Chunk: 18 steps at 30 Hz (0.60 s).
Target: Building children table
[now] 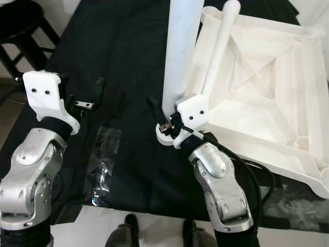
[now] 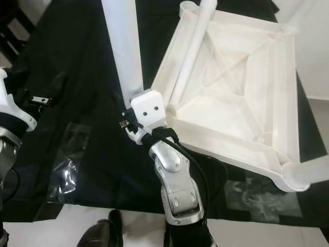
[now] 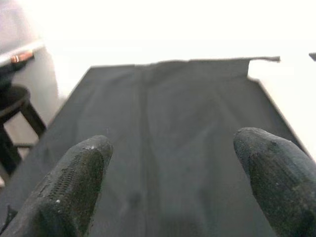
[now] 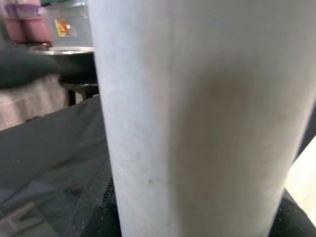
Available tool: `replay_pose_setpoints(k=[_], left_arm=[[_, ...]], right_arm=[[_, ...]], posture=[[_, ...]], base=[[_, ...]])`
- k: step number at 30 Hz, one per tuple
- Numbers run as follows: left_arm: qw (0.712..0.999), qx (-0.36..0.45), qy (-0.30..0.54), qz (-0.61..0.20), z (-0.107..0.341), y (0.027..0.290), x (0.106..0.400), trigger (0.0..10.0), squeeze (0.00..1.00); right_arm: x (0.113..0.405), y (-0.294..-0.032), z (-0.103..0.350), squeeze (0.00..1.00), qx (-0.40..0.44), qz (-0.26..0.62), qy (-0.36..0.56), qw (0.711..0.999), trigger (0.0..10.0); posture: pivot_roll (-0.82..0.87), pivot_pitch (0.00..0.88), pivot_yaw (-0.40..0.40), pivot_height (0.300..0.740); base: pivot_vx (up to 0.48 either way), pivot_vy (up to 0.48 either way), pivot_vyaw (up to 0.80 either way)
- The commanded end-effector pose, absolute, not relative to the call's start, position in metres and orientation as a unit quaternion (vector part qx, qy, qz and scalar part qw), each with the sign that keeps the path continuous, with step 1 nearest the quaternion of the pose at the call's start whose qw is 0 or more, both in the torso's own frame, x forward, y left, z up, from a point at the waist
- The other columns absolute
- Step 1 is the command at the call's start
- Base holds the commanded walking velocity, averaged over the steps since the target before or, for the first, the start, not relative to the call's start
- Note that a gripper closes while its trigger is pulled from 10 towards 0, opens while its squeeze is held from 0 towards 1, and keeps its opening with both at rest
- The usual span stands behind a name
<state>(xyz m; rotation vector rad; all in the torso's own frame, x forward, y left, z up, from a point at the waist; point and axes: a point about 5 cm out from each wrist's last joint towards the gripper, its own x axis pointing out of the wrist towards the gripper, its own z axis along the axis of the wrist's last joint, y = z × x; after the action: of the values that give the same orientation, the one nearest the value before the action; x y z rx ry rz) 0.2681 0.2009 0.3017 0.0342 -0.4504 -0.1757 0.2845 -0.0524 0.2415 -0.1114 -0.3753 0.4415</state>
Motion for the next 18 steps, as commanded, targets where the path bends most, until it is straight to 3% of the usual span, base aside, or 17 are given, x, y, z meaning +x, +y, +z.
replay_pose_setpoints(k=[1, 5, 6, 15, 16, 18], left_arm=[[0.962, 0.005, -0.243, -0.125, 0.311, 0.201, 0.265, 10.0, 0.00], [0.960, -0.003, -0.246, -0.134, 0.313, 0.201, 0.266, 10.0, 0.00], [0.946, -0.004, -0.256, -0.197, 0.327, 0.200, 0.265, 10.0, 0.00], [0.897, -0.001, -0.266, -0.354, 0.353, 0.188, 0.264, 10.0, 0.00], [0.868, -0.024, -0.262, -0.421, 0.358, 0.175, 0.263, 10.0, 1.00], [0.861, -0.029, -0.260, -0.437, 0.359, 0.171, 0.263, 10.0, 1.00]], right_arm=[[0.293, -0.056, 0.184, 0.00, -0.020, 0.164, -0.035, 0.986, 10.0], [0.295, -0.055, 0.183, 0.00, -0.019, 0.162, -0.038, 0.986, 10.0], [0.296, -0.050, 0.184, 0.00, -0.014, 0.169, -0.043, 0.985, 10.0], [0.305, -0.046, 0.189, 0.00, -0.008, 0.167, -0.057, 0.984, 10.0], [0.308, -0.045, 0.191, 0.00, -0.008, 0.164, -0.060, 0.985, 10.0], [0.309, -0.045, 0.191, 0.00, -0.008, 0.164, -0.060, 0.985, 10.0]], posture=[[0.04, 0.334, 0.032, 0.740], [0.04, 0.334, 0.032, 0.740], [0.04, 0.309, 0.038, 0.740], [0.05, 0.273, 0.047, 0.740], [0.05, 0.267, 0.045, 0.740], [0.05, 0.267, 0.045, 0.740]], base=[[0.000, 0.000, 0.00], [0.000, 0.000, 0.00], [0.000, 0.000, 0.00], [0.000, 0.000, 0.00], [0.000, 0.000, 0.00], [0.000, 0.000, 0.00]])
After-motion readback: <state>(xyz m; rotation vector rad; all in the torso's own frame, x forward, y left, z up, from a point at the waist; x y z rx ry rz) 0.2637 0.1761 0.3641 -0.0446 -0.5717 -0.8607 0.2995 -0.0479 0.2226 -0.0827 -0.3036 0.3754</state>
